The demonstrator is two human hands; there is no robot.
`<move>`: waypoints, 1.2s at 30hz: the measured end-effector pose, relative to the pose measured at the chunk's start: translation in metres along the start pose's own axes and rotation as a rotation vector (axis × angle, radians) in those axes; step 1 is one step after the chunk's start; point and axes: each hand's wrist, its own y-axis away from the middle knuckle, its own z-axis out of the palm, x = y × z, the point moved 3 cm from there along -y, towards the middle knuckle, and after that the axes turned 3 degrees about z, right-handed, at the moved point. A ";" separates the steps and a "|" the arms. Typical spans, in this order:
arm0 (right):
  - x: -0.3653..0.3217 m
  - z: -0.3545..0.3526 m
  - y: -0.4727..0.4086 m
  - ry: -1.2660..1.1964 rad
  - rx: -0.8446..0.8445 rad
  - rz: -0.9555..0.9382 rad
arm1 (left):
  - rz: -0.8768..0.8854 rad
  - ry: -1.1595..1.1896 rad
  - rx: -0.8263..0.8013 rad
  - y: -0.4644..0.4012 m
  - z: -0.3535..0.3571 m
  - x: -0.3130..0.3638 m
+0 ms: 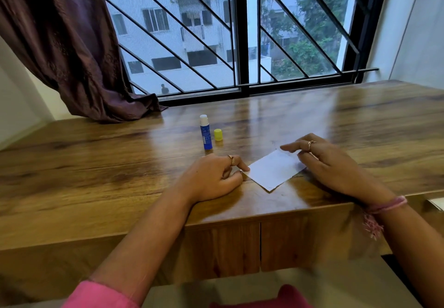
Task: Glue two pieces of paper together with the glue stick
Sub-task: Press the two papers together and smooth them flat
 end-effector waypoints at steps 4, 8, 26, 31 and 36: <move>-0.018 0.005 0.012 0.002 -0.157 -0.140 | 0.004 0.007 -0.012 -0.001 0.000 -0.001; -0.022 0.018 0.022 0.194 -0.406 -0.233 | 0.014 -0.009 -0.010 -0.001 0.000 -0.002; -0.023 0.027 0.020 0.292 -0.605 -0.121 | -0.078 0.089 0.327 0.003 -0.010 -0.023; -0.021 0.036 0.001 0.282 -0.610 -0.055 | -0.210 -0.111 0.418 0.006 -0.016 -0.031; -0.019 0.045 -0.025 0.262 -0.633 0.011 | -0.401 -0.180 0.422 0.007 -0.019 -0.041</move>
